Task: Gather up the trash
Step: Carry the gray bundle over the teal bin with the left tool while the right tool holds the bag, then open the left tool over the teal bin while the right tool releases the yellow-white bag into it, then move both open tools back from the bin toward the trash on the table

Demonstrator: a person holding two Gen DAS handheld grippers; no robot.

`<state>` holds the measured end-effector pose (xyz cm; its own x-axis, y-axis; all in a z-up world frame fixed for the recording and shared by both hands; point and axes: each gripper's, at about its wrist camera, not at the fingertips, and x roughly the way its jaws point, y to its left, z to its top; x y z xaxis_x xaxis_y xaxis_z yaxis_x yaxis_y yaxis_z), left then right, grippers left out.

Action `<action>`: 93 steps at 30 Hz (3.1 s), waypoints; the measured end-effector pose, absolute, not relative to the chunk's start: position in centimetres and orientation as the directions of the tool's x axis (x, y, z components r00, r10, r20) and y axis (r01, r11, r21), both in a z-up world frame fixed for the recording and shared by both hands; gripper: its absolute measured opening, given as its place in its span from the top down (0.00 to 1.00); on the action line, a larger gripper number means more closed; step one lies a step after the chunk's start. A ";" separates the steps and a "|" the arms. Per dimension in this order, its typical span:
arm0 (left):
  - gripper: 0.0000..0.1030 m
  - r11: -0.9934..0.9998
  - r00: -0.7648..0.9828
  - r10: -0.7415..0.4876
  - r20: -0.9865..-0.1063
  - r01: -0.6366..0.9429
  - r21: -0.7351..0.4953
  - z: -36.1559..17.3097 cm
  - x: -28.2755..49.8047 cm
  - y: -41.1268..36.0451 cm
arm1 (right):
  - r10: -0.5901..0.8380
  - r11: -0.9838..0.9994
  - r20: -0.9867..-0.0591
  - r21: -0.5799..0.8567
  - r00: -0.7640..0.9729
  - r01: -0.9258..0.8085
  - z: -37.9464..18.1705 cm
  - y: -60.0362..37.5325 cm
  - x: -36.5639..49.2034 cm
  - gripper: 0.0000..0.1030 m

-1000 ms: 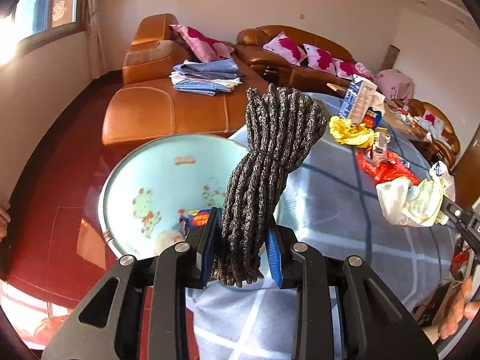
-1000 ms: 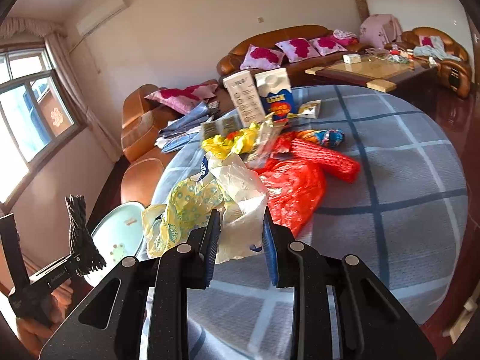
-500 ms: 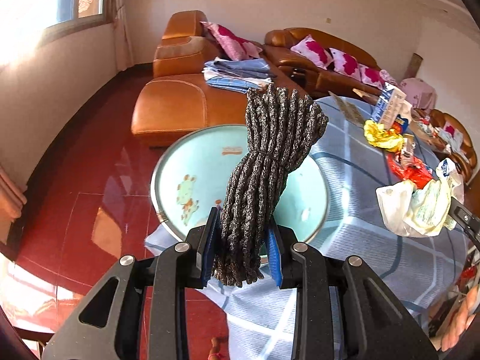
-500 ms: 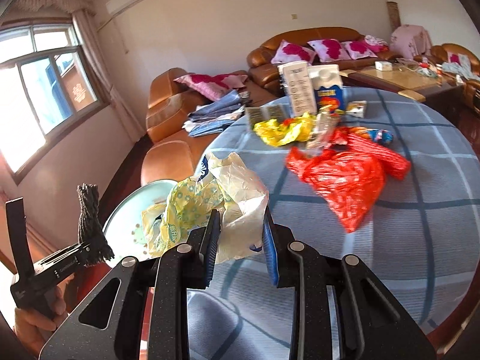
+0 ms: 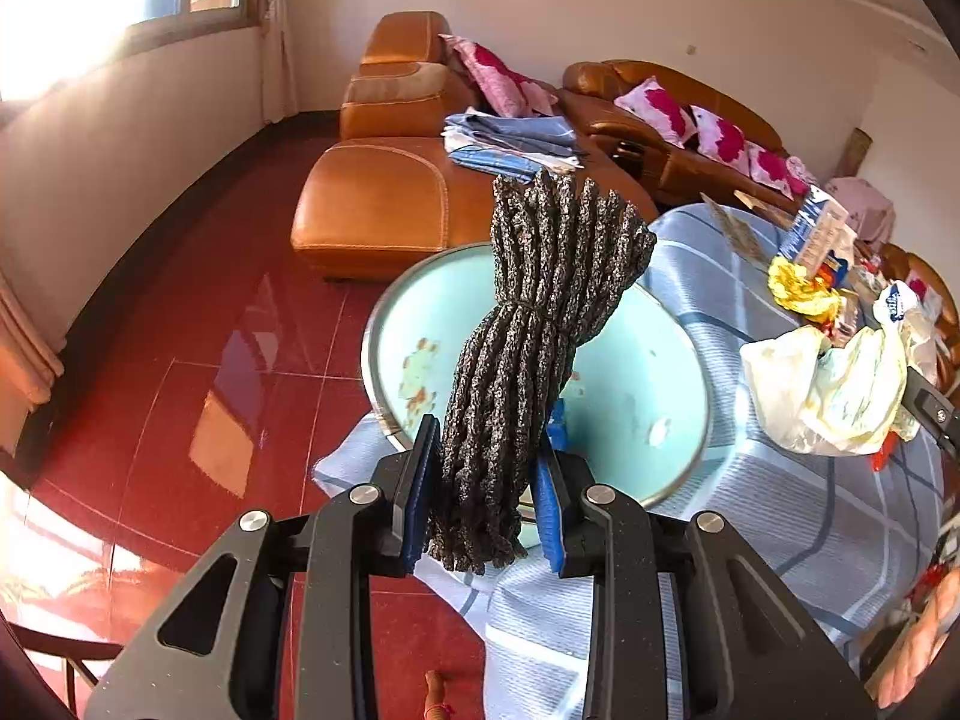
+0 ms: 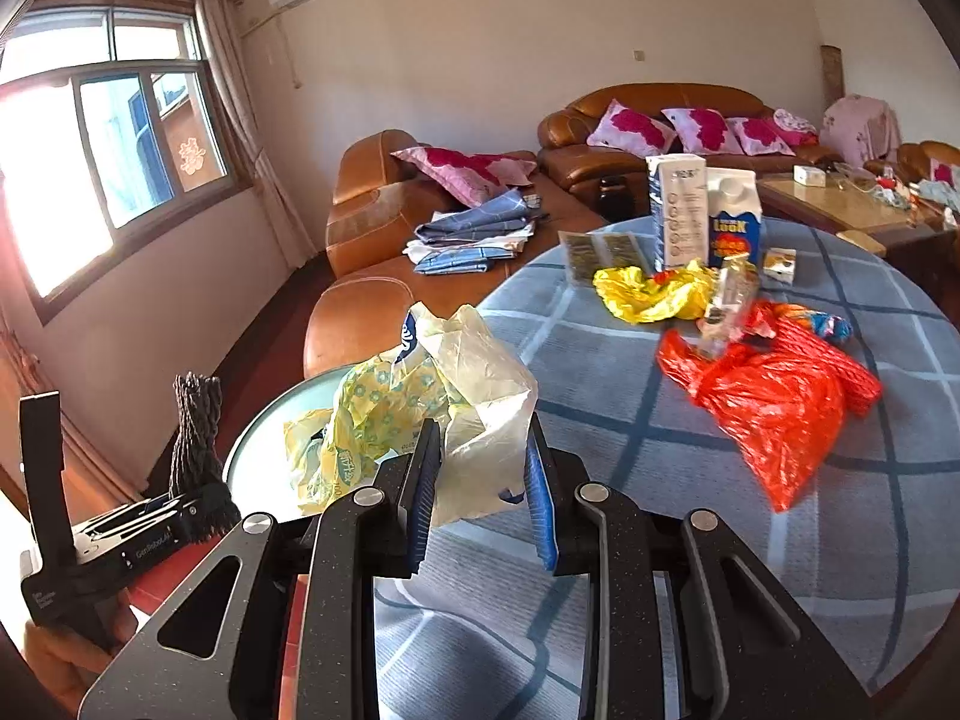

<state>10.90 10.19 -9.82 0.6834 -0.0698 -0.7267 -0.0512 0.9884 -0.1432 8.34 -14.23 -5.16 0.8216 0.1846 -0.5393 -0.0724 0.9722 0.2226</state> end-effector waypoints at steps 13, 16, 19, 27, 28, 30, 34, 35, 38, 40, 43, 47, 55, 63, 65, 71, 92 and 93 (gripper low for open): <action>0.72 0.986 0.661 -0.073 -0.747 -0.063 -0.152 -10.9 12.7 10.3 | 0.183 0.980 -0.560 0.165 0.808 -0.108 -6.3 -10.9 12.1 0.73; 0.72 0.987 0.655 -0.083 -0.751 -0.050 -0.152 -11.2 13.3 9.8 | 0.181 0.982 -0.565 0.153 0.805 -0.114 -6.6 -10.3 12.7 0.73; 0.72 0.987 0.643 -0.089 -0.760 -0.047 -0.155 -11.7 13.9 9.6 | 0.173 0.984 -0.574 0.131 0.801 -0.119 -7.0 -9.6 13.5 0.73; 0.72 0.989 0.613 -0.090 -0.785 -0.039 -0.144 -13.0 15.7 8.9 | 0.169 0.985 -0.617 0.117 0.769 -0.124 -8.8 -8.7 15.4 0.72; 0.72 0.989 0.611 -0.088 -0.787 -0.041 -0.143 -13.1 15.8 8.8 | 0.170 0.985 -0.620 0.114 0.766 -0.126 -8.8 -8.5 15.5 0.72; 0.72 0.989 0.604 -0.083 -0.793 -0.045 -0.138 -13.4 16.3 8.7 | 0.170 0.985 -0.628 0.104 0.759 -0.135 -9.1 -8.1 16.0 0.72; 0.72 0.991 0.592 -0.072 -0.803 -0.051 -0.127 -14.0 17.1 8.6 | 0.183 0.983 -0.639 0.103 0.747 -0.153 -9.7 -7.3 16.8 0.72; 0.72 0.991 0.589 -0.070 -0.805 -0.053 -0.125 -14.1 17.2 8.6 | 0.192 0.981 -0.642 0.106 0.742 -0.162 -9.9 -7.1 17.1 0.71; 0.72 0.991 0.581 -0.063 -0.811 -0.063 -0.122 -14.4 17.4 8.7 | 0.210 0.977 -0.653 0.111 0.728 -0.182 -10.3 -6.5 17.7 0.68; 0.71 0.991 0.580 -0.056 -0.813 -0.066 -0.115 -14.5 17.5 8.9 | 0.237 0.971 -0.653 0.133 0.720 -0.199 -10.4 -6.4 18.0 0.58; 0.52 0.993 0.588 -0.039 -0.808 -0.070 -0.098 -14.3 17.5 8.9 | 0.255 0.967 -0.639 0.158 0.725 -0.201 -10.3 -6.6 18.0 0.49; 0.40 0.991 0.600 -0.048 -0.799 -0.070 -0.111 -14.0 17.3 9.1 | 0.246 0.969 -0.629 0.166 0.738 -0.181 -9.9 -7.4 17.5 0.49; 0.23 0.990 0.630 -0.032 -0.776 -0.089 -0.113 -12.9 16.3 9.0 | 0.230 0.971 -0.618 0.197 0.752 -0.136 -9.6 -9.3 15.3 0.42; 0.11 0.983 0.646 -0.010 -0.763 -0.134 -0.126 -11.9 14.9 9.5 | 0.191 0.976 -0.598 0.199 0.778 -0.087 -8.8 -11.5 13.6 0.24; 0.09 0.984 0.647 -0.002 -0.763 -0.137 -0.118 -11.8 14.7 9.1 | 0.188 0.974 -0.600 0.214 0.777 -0.071 -8.7 -12.4 13.3 0.21; 0.06 0.985 0.646 -0.022 -0.763 -0.115 -0.126 -11.4 13.8 7.5 | 0.169 0.970 -0.595 0.240 0.786 -0.027 -8.4 -15.0 12.0 0.19; 0.06 0.997 0.640 -0.073 -0.765 0.048 -0.055 -10.9 11.0 -0.9 | 0.005 0.952 -0.606 0.246 0.796 0.181 -9.0 -24.8 6.7 0.27; 0.06 0.997 0.639 -0.077 -0.765 0.057 -0.053 -10.9 10.9 -1.4 | -0.001 0.951 -0.609 0.246 0.793 0.189 -9.0 -25.3 6.5 0.30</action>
<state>10.93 -1.37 -10.93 0.6392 -0.0767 -0.7652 0.0566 0.9970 -0.0527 6.51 -25.28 -9.05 0.7934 -0.0008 -0.6087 0.1895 0.9506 0.2458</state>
